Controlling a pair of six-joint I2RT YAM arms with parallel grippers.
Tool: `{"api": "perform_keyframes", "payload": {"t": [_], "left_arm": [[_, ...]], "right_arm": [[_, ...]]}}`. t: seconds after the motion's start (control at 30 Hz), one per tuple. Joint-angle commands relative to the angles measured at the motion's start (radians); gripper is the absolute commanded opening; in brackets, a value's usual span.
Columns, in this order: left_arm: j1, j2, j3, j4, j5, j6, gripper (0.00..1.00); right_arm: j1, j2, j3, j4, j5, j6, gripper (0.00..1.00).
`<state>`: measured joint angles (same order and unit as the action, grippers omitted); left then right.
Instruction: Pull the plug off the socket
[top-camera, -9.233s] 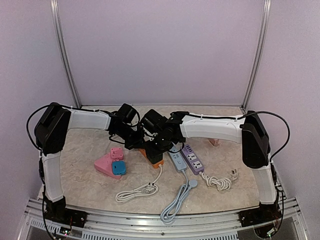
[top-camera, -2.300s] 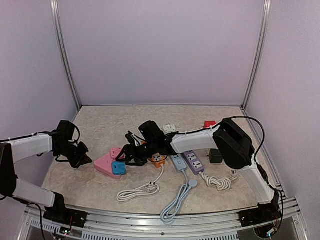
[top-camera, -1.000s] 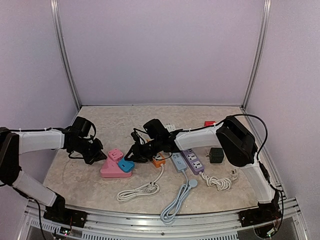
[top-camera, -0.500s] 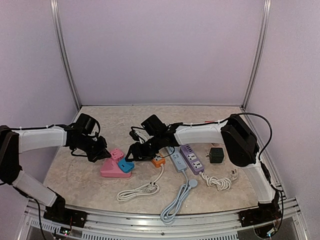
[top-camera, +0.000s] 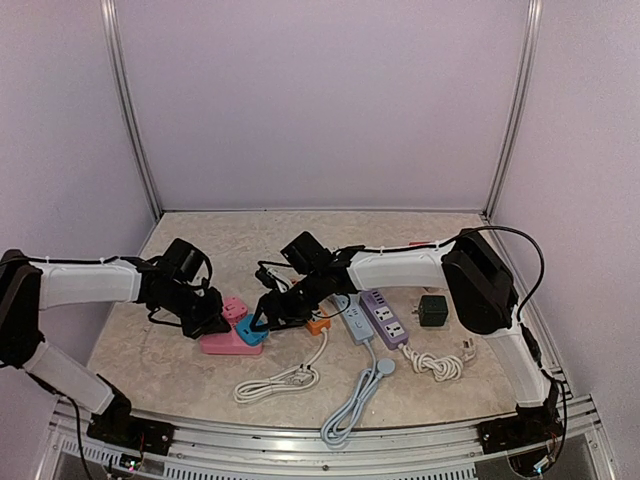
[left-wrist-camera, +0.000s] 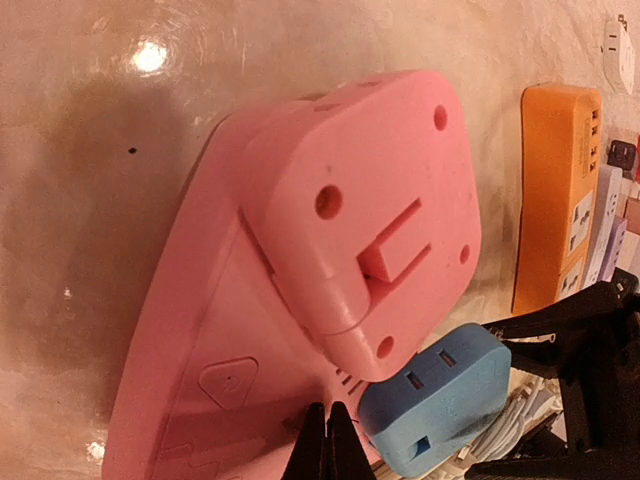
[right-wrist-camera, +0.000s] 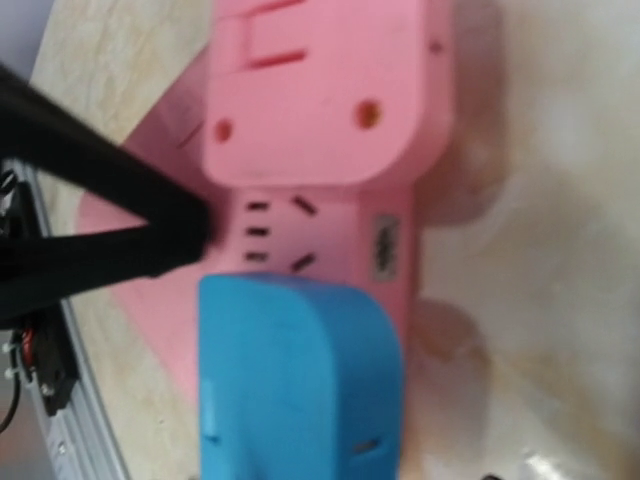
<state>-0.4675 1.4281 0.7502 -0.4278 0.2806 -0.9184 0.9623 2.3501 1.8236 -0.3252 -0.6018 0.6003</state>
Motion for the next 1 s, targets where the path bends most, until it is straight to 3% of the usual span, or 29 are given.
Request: {"api": "perform_keyframes", "payload": {"t": [0.0, 0.23, 0.43, 0.73, 0.9, 0.97], "left_arm": [[-0.004, 0.031, -0.021, -0.007, -0.010, 0.007, 0.00], [-0.015, 0.072, -0.024, 0.013, -0.024, -0.006, 0.00], [-0.025, 0.100, -0.003, 0.018, -0.023, -0.006, 0.00], [-0.029, 0.101, 0.031, -0.027, 0.022, 0.073, 0.00], [-0.028, 0.112, 0.064, -0.063, 0.033, 0.115, 0.00], [-0.025, 0.114, 0.065, -0.061, 0.037, 0.116, 0.00]], "right_arm": [[0.014, -0.003, 0.026, -0.001, -0.050, 0.006, 0.62], [0.015, -0.007, 0.050, 0.028, -0.087, 0.023, 0.49], [0.026, 0.004, 0.080, 0.011, -0.109, 0.010, 0.47], [0.047, 0.048, 0.144, -0.149, 0.051, -0.066, 0.44], [0.049, 0.058, 0.145, -0.121, 0.078, -0.044, 0.29], [0.049, 0.067, 0.152, -0.114, 0.096, -0.028, 0.17]]}}
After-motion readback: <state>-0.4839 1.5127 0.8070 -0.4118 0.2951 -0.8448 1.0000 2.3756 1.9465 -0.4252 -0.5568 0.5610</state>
